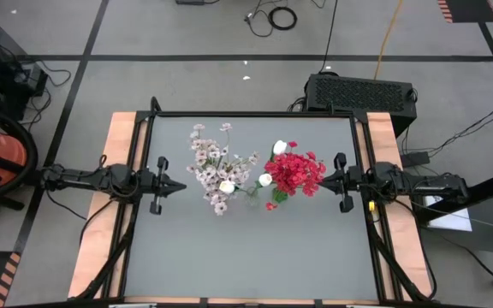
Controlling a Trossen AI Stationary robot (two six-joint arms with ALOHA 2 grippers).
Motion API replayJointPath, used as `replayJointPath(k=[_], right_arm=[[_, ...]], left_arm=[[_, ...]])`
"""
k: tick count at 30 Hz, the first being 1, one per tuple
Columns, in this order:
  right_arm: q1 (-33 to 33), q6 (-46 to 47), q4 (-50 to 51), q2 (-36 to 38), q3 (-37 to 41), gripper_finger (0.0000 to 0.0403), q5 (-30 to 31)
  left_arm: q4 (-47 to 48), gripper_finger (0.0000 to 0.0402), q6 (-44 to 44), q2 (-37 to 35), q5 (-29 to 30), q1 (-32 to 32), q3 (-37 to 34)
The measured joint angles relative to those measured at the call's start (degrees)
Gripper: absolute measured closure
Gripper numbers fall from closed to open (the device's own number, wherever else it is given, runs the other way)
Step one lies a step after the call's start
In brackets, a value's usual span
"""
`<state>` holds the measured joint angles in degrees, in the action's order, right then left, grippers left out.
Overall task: Sort flowers into vase by color
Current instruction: Return to Home Position
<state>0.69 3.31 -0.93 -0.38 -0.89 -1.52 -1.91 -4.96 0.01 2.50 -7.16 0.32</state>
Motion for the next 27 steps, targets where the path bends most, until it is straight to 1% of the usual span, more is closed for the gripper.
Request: replayJointPath(k=[7, 11, 14, 20, 24, 27], right_arm=[[0.0, 0.9, 0.0, -0.8, 0.0, 0.0403, 0.1], [0.0, -0.6, 0.0, -1.8, 0.0, 0.0403, 0.1], [0.0, -0.5, 0.0, -1.9, 0.0, 0.0403, 0.1], [0.0, -1.3, 0.0, -1.9, 0.0, 0.0403, -0.1], [-0.1, -1.8, -0.5, -1.6, 0.0, 0.0403, -2.5], [-0.8, -2.2, -0.8, -0.9, 0.0, 0.0403, -4.3]], left_arm=[[0.5, 0.0401, -0.8, 0.0, 0.3, 0.0, 0.0], [0.5, 0.0401, -2.9, 0.0, 1.3, 0.1, 0.0], [0.2, 0.0401, -2.2, 0.0, 3.7, 0.1, 0.0], [0.2, 0.0401, -1.5, 0.0, 4.2, 0.1, 0.0], [0.0, 0.0401, 1.7, 0.0, 3.0, 0.0, 0.0], [-0.1, 0.0401, 1.7, 0.0, 2.4, 0.0, 0.0]])
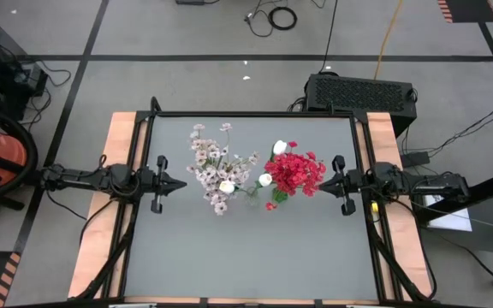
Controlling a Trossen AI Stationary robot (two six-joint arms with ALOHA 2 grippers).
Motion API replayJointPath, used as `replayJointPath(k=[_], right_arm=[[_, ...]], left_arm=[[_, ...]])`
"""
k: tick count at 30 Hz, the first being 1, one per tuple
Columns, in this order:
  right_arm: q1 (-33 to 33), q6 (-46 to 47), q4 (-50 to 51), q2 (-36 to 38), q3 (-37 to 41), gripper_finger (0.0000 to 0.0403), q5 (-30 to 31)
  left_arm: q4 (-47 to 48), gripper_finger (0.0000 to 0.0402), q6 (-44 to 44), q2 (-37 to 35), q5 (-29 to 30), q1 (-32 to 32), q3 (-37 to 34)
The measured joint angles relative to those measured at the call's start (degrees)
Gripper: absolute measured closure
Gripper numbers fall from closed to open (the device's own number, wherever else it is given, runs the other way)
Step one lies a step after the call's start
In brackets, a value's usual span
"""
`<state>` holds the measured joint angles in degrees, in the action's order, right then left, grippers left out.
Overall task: Sort flowers into vase by color
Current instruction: Return to Home Position
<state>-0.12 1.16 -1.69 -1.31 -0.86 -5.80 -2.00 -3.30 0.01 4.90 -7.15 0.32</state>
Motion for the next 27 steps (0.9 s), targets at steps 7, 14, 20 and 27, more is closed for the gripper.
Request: replayJointPath(k=[7, 14, 20, 27], right_arm=[[-0.7, -1.3, 0.0, 1.2, 0.0, 0.0403, 0.5], [-0.7, -2.2, 0.2, 1.2, 0.0, 0.0403, 1.5], [-0.7, -2.0, 0.2, 1.2, 0.0, 0.0403, 1.5], [-0.7, -1.9, 0.2, 1.2, 0.0, 0.0403, 1.5]], left_arm=[[-0.3, 0.0401, -0.5, 0.0, 1.4, 0.0, 0.0], [-0.6, 0.0401, -0.2, 0.0, 1.7, 0.0, 0.0], [-0.3, 0.0393, 1.0, 0.0, 3.2, 0.0, 0.0], [-0.1, 0.0392, 1.3, 0.0, 4.0, 0.1, 0.0]])
